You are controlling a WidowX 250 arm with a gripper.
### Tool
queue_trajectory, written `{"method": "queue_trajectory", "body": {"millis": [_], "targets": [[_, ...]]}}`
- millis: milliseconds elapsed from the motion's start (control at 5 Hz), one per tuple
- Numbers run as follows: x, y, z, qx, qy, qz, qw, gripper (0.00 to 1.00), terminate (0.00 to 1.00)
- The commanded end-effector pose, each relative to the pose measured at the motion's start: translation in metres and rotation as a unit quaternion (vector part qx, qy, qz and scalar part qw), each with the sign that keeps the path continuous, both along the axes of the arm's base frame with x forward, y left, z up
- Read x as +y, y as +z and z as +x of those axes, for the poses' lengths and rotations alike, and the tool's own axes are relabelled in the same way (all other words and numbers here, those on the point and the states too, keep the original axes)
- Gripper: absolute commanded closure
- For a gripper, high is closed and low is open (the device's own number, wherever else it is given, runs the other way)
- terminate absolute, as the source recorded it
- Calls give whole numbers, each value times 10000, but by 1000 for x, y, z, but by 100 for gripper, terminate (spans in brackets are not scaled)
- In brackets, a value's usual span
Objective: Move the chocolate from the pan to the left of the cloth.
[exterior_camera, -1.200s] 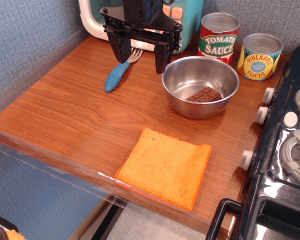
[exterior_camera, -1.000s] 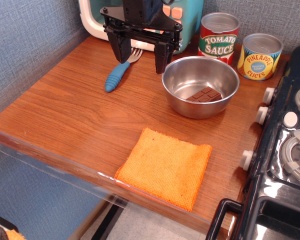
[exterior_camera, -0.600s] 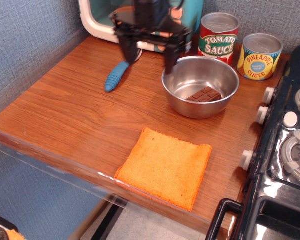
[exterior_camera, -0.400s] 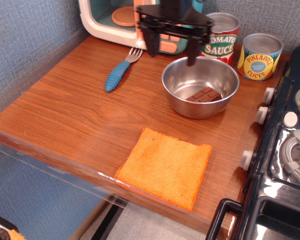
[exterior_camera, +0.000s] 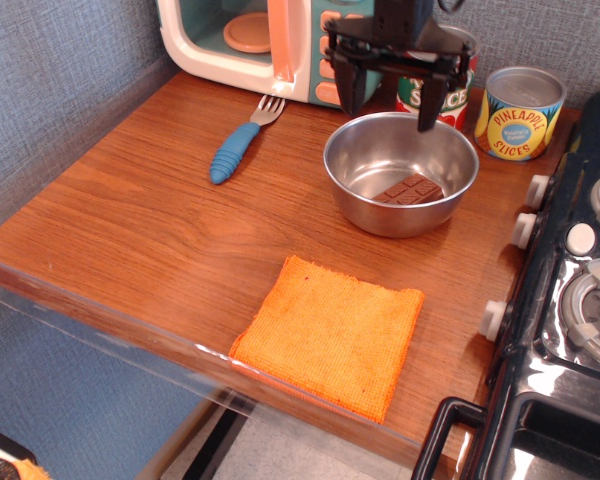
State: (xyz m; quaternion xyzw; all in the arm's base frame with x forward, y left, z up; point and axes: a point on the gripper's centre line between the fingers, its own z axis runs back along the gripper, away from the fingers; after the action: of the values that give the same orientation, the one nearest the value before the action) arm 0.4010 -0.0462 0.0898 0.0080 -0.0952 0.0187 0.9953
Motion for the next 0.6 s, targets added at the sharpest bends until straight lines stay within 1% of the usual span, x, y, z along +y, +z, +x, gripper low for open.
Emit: {"method": "queue_trajectory", "body": {"millis": [0, 200, 400], "targets": [[-5, -18, -15, 207, -242, 286, 9991, 0, 0], [-8, -28, -17, 284, -301, 377, 9984, 0, 0], [-8, -38, -9, 244, -289, 403, 9985, 0, 0]]}}
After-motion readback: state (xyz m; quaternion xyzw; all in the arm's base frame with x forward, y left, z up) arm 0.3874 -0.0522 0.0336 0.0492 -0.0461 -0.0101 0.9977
